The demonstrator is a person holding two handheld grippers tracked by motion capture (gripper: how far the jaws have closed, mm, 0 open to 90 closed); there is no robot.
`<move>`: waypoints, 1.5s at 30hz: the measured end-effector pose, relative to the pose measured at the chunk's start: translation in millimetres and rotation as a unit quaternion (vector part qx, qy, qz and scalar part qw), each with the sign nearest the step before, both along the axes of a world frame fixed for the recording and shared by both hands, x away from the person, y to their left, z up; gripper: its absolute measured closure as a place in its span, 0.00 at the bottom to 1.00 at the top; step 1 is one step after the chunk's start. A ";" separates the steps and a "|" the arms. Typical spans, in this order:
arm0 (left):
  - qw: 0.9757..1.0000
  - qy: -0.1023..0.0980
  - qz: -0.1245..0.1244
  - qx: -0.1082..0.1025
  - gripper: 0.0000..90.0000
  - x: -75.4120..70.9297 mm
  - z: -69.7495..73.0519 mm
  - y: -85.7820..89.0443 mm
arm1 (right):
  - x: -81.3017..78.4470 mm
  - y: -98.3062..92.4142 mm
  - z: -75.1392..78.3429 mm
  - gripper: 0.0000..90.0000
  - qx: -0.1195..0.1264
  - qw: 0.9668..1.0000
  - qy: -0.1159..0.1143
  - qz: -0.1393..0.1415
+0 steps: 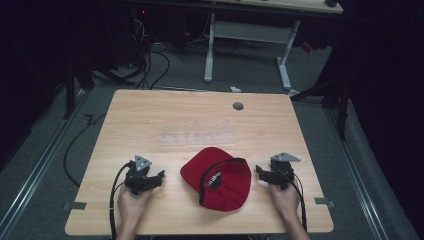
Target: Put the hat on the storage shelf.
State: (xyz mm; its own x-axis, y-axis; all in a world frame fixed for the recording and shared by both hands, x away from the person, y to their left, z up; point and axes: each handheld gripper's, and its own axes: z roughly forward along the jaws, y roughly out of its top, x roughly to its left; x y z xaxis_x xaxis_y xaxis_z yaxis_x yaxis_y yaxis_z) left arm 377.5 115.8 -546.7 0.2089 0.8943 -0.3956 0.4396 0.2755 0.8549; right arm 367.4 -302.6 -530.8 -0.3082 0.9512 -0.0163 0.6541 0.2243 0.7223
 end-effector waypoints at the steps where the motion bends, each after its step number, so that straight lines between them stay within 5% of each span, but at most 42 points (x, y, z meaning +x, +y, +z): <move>1: 1.000 0.000 -0.001 0.001 0.35 -0.1 -0.1 0.3 | 0.0 -0.1 0.0 0.36 0.000 1.000 0.000 0.000; 14: 1.000 0.001 -0.002 0.000 0.34 -0.2 0.0 0.1 | 1.5 0.2 0.6 0.39 -0.001 1.000 0.001 -0.001; 26: 1.000 0.001 -0.001 0.001 0.33 -0.4 -0.1 -0.1 | 0.7 -6.9 2.8 0.54 0.000 1.000 0.002 -0.003; 33: 1.000 0.002 -0.002 0.001 0.33 -0.5 -0.1 -0.2 | -9.3 -14.0 10.6 0.50 0.033 0.999 -0.011 0.017; 39: 1.000 0.001 -0.001 0.001 0.33 -0.4 -0.3 -0.2 | -18.6 -24.3 17.4 0.48 0.088 0.996 0.003 0.036; 45: 1.000 0.001 -0.001 0.001 0.33 -0.4 -0.3 -0.3 | -30.7 -16.0 27.4 0.43 0.097 0.992 -0.006 0.080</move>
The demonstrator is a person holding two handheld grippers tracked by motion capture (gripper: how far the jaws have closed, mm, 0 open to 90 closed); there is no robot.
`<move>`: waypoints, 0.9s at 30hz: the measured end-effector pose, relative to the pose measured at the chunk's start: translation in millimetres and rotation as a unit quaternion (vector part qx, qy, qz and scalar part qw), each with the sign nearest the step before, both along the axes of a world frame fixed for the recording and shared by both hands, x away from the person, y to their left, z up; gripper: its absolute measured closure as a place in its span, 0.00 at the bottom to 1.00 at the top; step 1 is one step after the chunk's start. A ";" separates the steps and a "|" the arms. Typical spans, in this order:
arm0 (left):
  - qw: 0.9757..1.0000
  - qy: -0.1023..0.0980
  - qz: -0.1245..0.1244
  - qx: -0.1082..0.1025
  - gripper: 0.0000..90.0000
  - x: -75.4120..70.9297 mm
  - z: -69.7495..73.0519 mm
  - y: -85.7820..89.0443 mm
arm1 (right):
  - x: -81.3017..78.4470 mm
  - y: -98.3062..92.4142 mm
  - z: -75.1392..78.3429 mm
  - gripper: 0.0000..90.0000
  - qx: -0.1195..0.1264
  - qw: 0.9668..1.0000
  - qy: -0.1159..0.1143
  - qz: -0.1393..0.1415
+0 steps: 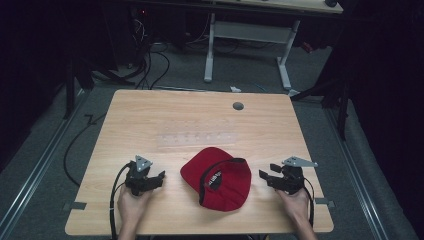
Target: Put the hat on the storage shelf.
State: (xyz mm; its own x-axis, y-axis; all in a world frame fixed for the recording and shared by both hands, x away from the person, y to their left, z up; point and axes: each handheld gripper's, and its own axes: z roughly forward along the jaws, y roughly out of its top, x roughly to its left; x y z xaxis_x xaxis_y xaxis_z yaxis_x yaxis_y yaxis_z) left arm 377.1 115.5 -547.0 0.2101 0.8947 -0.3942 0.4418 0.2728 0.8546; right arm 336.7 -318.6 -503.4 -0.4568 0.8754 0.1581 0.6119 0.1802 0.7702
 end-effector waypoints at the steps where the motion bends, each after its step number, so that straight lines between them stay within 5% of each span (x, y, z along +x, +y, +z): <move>1: 1.000 0.000 0.000 0.000 0.33 0.0 0.0 0.0 | -0.9 1.5 0.8 0.43 0.002 1.000 0.000 0.001; 6: 1.000 0.001 0.000 0.000 0.33 0.0 0.1 0.1 | -0.3 16.7 6.6 0.41 0.009 0.999 -0.015 0.031; 27: 1.000 0.000 -0.001 0.000 0.32 -0.1 0.0 0.0 | 38.0 68.6 -11.1 0.48 0.005 0.997 0.023 0.080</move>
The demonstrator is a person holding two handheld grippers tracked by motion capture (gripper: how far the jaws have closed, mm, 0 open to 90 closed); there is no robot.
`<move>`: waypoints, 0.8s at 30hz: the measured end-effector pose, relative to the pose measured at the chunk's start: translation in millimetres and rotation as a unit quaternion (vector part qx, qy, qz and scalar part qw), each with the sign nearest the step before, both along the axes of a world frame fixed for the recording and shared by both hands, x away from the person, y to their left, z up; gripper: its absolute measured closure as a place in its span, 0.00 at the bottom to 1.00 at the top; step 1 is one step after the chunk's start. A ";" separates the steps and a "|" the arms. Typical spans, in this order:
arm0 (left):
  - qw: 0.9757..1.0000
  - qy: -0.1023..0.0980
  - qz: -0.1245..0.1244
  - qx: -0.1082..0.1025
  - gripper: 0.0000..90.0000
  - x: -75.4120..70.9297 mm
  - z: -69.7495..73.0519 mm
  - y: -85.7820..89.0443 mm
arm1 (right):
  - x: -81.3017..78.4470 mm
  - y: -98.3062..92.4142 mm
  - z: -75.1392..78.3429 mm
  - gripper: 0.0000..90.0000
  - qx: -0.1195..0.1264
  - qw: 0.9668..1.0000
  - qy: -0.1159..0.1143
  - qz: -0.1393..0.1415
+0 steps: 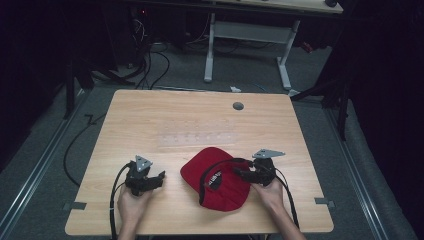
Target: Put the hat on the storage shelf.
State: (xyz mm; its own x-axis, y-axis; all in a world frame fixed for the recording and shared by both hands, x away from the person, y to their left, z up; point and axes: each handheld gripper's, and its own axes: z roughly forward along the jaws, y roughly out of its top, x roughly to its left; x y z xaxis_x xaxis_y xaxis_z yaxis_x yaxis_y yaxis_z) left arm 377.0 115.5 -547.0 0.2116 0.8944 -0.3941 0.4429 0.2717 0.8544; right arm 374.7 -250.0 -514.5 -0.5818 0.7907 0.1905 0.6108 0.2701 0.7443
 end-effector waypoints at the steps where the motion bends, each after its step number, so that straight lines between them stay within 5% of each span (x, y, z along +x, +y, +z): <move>1: 1.000 0.000 0.000 0.000 0.32 0.0 0.0 0.0 | 1.0 1.7 -1.6 0.50 0.000 1.000 0.005 0.000; 7: 1.000 0.000 -0.001 0.000 0.32 0.0 0.0 -0.1 | 4.4 5.0 -5.2 0.65 0.015 1.000 0.013 0.004; 17: 1.000 0.000 -0.001 -0.001 0.31 -0.1 0.0 -0.3 | 4.2 6.1 1.2 0.90 0.006 0.999 0.023 0.025; 24: 1.000 0.001 -0.007 0.000 0.31 -0.7 0.0 -0.8 | -0.3 1.8 13.9 0.94 0.048 0.997 0.026 0.052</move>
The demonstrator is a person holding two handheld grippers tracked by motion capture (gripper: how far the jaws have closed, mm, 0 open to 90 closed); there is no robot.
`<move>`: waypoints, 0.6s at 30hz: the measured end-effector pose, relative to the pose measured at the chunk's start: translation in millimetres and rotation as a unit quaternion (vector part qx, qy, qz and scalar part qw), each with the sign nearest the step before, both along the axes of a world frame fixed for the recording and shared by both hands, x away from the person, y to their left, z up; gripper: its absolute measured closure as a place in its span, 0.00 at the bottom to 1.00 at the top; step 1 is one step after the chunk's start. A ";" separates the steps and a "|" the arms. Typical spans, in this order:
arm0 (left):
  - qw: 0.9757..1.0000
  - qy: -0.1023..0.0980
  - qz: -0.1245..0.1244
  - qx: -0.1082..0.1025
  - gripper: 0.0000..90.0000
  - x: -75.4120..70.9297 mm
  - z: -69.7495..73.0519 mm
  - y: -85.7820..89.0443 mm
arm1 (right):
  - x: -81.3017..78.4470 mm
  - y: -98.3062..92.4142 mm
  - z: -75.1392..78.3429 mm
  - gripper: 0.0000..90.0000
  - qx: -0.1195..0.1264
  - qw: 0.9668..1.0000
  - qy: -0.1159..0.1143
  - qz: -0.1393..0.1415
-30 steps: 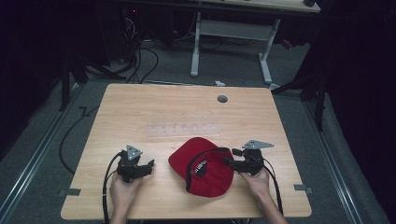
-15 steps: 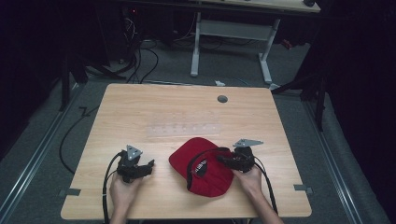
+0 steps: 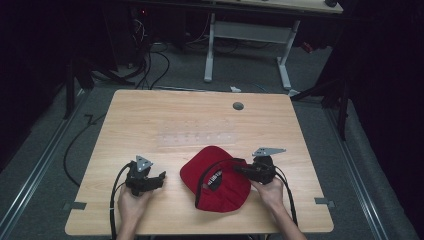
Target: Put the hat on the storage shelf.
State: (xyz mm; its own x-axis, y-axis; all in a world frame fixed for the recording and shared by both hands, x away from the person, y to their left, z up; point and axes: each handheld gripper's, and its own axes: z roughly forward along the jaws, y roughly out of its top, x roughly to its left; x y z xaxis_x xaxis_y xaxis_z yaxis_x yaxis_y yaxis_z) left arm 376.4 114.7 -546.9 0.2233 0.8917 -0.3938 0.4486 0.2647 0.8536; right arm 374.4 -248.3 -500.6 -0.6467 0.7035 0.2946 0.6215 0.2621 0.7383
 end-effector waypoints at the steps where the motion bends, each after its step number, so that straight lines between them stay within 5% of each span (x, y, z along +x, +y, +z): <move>1: 1.000 0.000 -0.001 0.000 0.31 -0.1 0.0 0.0 | 0.0 0.0 0.0 0.94 0.000 1.000 0.000 0.000; 9: 1.000 0.000 -0.001 0.000 0.31 -0.1 0.0 -0.2 | -4.9 -2.9 18.4 0.94 0.040 0.999 0.014 0.008; 18: 1.000 -0.001 -0.005 0.000 0.31 -0.6 0.0 -0.5 | -10.8 -5.5 38.4 0.94 0.051 0.999 0.003 0.000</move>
State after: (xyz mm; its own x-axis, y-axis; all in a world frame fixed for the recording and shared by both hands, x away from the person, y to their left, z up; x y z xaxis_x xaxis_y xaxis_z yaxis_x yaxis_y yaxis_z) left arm 375.8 114.2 -547.0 0.2331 0.8896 -0.3928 0.4501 0.2593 0.8545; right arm 363.6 -253.8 -462.2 -0.6453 0.6691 0.3686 0.6257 0.1862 0.7575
